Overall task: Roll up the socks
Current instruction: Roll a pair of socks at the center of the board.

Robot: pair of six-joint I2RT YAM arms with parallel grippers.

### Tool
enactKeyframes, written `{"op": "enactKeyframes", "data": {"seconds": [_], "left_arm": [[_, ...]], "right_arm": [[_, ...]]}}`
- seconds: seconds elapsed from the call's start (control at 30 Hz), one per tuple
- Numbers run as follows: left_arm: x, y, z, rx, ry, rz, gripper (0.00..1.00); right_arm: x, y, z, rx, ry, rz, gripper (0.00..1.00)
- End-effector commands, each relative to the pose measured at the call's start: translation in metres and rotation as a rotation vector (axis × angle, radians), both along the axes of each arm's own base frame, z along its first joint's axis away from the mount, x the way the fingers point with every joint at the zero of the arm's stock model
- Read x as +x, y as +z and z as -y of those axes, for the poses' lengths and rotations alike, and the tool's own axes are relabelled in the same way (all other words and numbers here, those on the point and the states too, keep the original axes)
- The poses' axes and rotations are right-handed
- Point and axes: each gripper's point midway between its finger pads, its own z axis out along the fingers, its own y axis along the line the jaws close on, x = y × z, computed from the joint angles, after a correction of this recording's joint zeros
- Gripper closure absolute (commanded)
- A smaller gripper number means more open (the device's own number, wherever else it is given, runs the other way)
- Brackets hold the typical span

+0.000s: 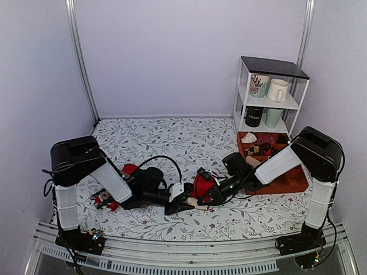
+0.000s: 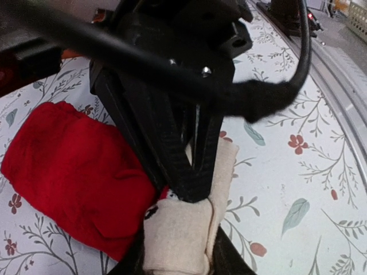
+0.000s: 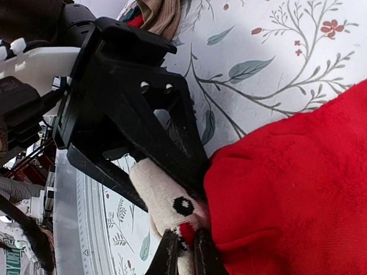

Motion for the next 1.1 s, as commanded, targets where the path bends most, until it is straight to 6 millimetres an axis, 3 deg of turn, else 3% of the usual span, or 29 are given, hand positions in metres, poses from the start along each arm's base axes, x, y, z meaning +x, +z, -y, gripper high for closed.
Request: {"op": "enactKeyframes", "data": {"seconds": [0.0,0.17,0.27,0.43,0.63,0.8,0.9,0.97,1.03,1.07], "left_arm": [[-0.015,-0.011,0.005,0.023,-0.048,-0.078,0.66],[-0.016,-0.007,0.006,0.01,-0.053,-0.09,0.5],[-0.016,0.0,0.006,-0.011,-0.054,-0.085,0.51],[-0.013,0.008,0.006,-0.023,-0.043,-0.068,0.6],[-0.006,0.013,0.001,-0.029,-0.008,-0.051,0.58],[-0.005,0.016,0.001,-0.043,-0.023,-0.068,0.73],[-0.007,0.012,0.002,-0.036,-0.038,-0.086,0.76],[-0.009,0.01,0.003,-0.034,-0.05,-0.096,0.84],[-0.01,0.008,0.004,-0.034,-0.061,-0.111,1.0],[-0.011,0.007,0.005,-0.033,-0.066,-0.119,1.0]], "right_arm": [[-0.039,-0.08,0.057,-0.347,-0.052,-0.192,0.98],[-0.038,-0.08,0.057,-0.347,-0.054,-0.19,0.98],[-0.038,-0.08,0.057,-0.348,-0.055,-0.189,0.98],[-0.038,-0.08,0.058,-0.35,-0.056,-0.189,0.98],[-0.039,-0.081,0.059,-0.352,-0.056,-0.191,0.98],[-0.04,-0.082,0.059,-0.358,-0.056,-0.196,0.98],[-0.04,-0.083,0.06,-0.361,-0.056,-0.199,0.98],[-0.04,-0.083,0.06,-0.362,-0.057,-0.199,0.98],[-0.039,-0.083,0.06,-0.363,-0.055,-0.198,0.97],[-0.039,-0.083,0.059,-0.363,-0.054,-0.198,0.98]]}}
